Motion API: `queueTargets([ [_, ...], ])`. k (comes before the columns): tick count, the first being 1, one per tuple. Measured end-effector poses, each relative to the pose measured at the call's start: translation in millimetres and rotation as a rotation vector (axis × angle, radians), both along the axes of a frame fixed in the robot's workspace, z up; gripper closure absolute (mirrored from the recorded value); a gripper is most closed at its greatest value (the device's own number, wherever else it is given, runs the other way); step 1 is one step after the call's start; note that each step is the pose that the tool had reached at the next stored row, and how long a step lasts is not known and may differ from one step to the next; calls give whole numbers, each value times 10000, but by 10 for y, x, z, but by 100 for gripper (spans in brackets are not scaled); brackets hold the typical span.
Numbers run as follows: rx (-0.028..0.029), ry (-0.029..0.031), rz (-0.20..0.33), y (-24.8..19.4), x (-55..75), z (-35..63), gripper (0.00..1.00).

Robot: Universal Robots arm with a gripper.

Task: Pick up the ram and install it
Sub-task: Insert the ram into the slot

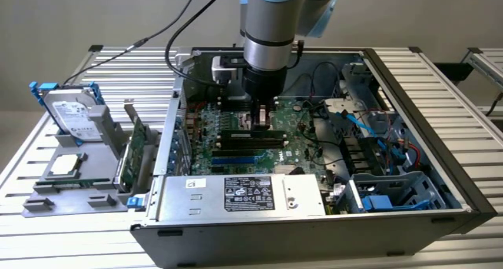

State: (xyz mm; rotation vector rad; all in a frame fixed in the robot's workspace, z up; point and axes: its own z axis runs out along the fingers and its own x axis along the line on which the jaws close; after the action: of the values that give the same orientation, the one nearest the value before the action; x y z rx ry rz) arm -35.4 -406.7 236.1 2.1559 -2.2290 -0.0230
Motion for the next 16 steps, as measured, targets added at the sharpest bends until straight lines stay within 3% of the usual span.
queueTargets([
  [3,-57,-148,71,-1,0,0,86],
  [5,-133,-202,128,-1,0,-1,86],
  [12,-461,-206,617,-1,-8,-1,86],
  [16,-477,-205,668,0,-15,-3,86],
])
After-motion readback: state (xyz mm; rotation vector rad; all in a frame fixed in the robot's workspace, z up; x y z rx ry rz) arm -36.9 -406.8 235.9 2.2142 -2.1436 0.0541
